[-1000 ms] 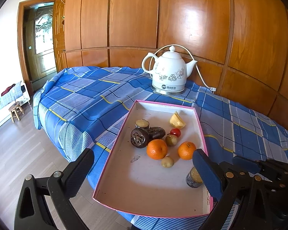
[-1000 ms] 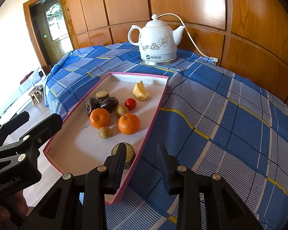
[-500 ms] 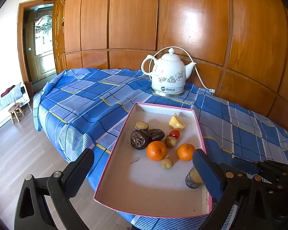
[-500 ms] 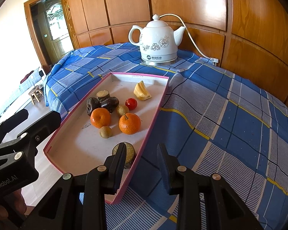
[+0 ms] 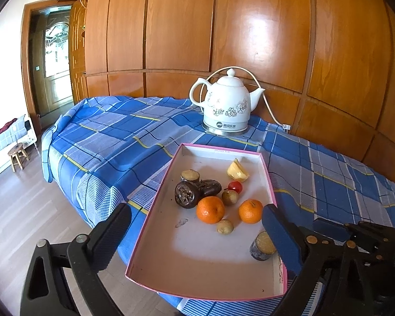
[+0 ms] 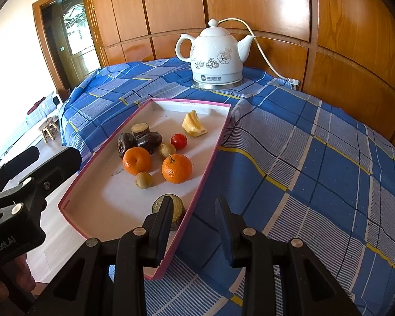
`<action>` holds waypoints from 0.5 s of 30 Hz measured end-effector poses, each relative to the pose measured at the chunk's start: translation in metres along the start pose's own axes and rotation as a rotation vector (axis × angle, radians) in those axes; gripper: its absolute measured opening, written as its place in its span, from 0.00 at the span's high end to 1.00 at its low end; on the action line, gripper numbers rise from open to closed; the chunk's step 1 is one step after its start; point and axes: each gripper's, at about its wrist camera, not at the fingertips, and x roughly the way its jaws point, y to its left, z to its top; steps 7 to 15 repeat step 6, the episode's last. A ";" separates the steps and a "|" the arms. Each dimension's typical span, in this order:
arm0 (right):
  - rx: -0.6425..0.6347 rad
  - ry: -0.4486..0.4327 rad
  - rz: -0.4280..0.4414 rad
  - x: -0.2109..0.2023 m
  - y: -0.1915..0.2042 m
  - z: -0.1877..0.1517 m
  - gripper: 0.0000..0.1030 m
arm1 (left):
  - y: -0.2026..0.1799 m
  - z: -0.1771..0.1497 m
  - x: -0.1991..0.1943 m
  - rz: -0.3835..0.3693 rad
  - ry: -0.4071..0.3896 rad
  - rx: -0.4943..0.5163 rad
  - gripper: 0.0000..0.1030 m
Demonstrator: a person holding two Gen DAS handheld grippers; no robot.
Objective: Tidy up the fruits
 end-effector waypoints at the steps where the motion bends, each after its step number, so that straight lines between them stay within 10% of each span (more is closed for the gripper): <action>1: 0.000 -0.002 -0.002 0.000 -0.002 0.001 0.68 | 0.000 0.000 0.000 -0.003 0.001 0.001 0.05; 15: 0.037 -0.025 -0.023 -0.008 -0.025 0.008 0.68 | -0.001 0.001 0.002 -0.001 0.010 0.007 0.03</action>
